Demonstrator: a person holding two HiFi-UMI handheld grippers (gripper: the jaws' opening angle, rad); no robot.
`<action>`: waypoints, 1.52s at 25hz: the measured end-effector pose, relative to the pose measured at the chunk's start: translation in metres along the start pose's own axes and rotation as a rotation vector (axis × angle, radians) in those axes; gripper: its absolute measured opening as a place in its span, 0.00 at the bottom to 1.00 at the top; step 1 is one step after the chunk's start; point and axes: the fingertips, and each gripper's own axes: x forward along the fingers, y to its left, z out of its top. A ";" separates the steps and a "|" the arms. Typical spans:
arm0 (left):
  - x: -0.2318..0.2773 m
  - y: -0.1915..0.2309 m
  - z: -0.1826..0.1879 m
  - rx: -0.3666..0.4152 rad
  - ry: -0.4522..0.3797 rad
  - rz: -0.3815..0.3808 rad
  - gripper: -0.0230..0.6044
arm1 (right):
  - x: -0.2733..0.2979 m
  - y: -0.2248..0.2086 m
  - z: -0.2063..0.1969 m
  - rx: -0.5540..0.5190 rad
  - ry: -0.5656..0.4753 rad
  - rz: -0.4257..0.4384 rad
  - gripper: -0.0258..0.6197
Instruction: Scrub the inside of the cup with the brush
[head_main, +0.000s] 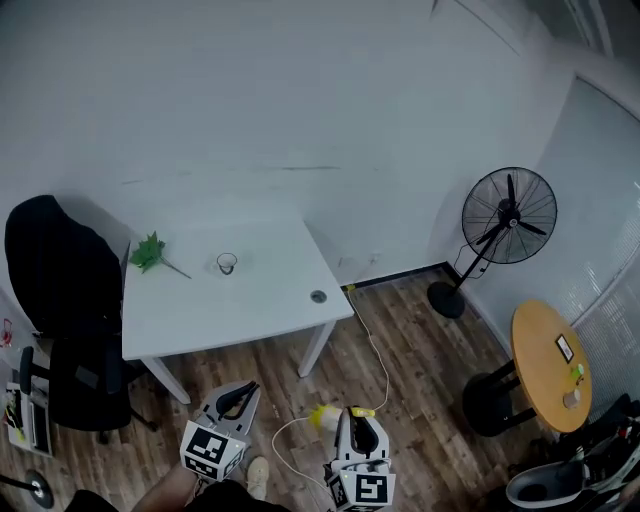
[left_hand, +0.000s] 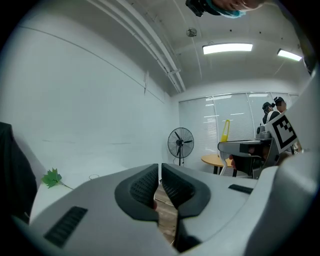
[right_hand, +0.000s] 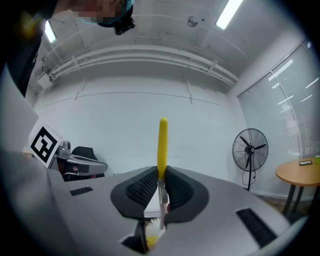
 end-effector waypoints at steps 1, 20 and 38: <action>0.010 0.009 0.001 -0.002 0.000 0.006 0.10 | 0.014 -0.002 -0.001 -0.008 0.013 0.007 0.13; 0.064 0.145 0.000 -0.046 -0.004 0.212 0.10 | 0.185 0.040 -0.012 -0.051 0.088 0.218 0.13; 0.120 0.256 0.003 -0.080 -0.008 0.472 0.10 | 0.358 0.069 -0.024 -0.041 0.031 0.492 0.13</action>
